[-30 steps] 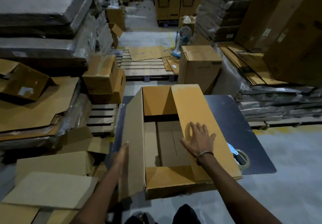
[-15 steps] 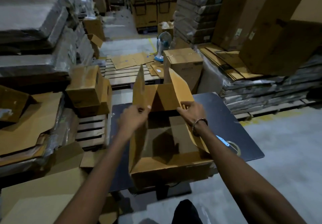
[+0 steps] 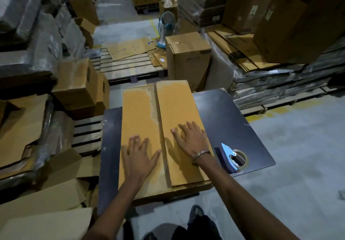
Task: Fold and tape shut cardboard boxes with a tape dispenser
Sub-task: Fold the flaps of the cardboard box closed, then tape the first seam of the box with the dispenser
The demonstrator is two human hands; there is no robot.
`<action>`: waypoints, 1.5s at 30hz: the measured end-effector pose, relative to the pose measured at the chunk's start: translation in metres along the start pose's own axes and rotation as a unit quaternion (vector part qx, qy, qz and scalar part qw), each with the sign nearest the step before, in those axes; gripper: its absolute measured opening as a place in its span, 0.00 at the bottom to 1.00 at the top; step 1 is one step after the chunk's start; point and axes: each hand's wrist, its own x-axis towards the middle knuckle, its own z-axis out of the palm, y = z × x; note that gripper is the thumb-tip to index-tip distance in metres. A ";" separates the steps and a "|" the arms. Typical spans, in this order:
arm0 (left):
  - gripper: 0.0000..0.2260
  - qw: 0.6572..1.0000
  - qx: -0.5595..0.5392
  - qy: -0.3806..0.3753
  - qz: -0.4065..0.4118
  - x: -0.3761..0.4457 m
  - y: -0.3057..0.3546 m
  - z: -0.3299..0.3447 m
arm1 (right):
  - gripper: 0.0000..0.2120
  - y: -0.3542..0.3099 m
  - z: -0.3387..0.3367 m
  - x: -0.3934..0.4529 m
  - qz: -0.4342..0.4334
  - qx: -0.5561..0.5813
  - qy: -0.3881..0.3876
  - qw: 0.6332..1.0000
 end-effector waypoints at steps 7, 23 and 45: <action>0.48 0.985 -0.041 -0.052 -0.158 0.015 0.009 0.001 | 0.50 0.052 0.040 0.013 0.136 0.027 -0.049 0.989; 0.43 0.975 -0.039 -0.016 -0.220 0.057 0.080 0.006 | 0.33 0.134 -0.022 0.116 0.037 0.274 -0.028 0.961; 0.28 0.990 -0.124 0.007 0.066 0.050 0.173 0.042 | 0.15 0.277 0.055 0.006 0.193 0.024 -0.153 0.969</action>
